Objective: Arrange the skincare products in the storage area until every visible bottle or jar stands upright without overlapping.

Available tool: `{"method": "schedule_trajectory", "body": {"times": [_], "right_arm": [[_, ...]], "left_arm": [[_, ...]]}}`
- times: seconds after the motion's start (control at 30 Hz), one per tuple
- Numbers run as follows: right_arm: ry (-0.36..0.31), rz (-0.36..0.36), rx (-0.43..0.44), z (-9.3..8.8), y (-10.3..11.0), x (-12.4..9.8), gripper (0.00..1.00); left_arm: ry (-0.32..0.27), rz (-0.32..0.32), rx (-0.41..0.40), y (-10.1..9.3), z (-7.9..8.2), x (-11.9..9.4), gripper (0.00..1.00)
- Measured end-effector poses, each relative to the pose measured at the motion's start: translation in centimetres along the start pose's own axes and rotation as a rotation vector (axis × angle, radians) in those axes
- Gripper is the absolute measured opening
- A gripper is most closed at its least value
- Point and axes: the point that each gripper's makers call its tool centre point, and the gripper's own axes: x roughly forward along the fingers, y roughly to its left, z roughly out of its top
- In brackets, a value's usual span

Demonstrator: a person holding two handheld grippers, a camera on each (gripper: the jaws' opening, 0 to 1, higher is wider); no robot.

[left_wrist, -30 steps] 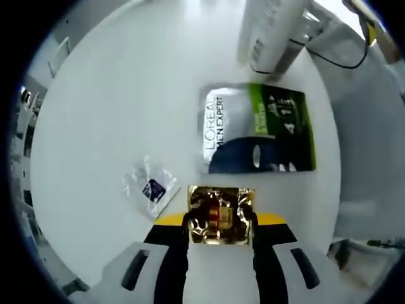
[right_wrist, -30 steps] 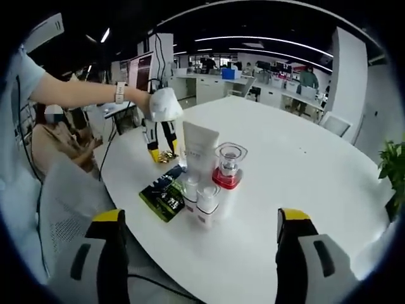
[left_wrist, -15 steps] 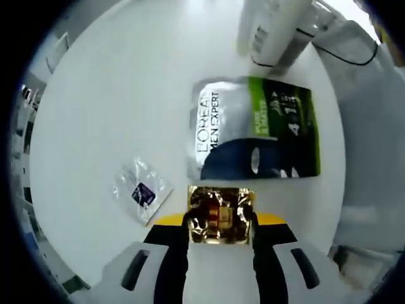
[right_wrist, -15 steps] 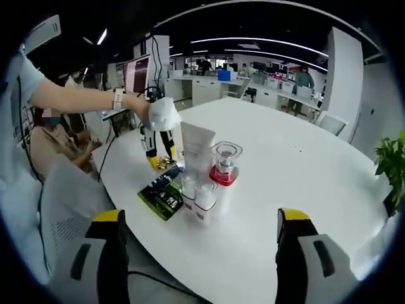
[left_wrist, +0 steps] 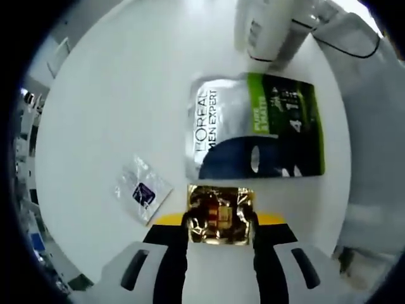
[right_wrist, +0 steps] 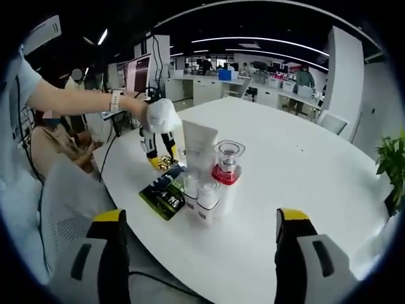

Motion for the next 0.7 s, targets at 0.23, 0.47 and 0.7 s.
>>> {"method": "schedule_trajectory", "body": {"times": [0.23,0.47,0.7], "right_arm": [[0.009,-0.003,-0.008,-0.41,0.13,0.04,0.98],[-0.001,0.006,0.000,-0.43,0.57,0.03,0.98],[0.000,0.008,-0.009,-0.46,0.78,-0.20,0.98]], "left_arm": [[-0.008,0.052,-0.013,-0.02,0.00,-0.22,0.38],[-0.025,0.111,-0.030,-0.26,-0.13,-0.40,0.34],[-0.049,0.225,0.004,0.71,-0.07,-0.80,0.42]]}}
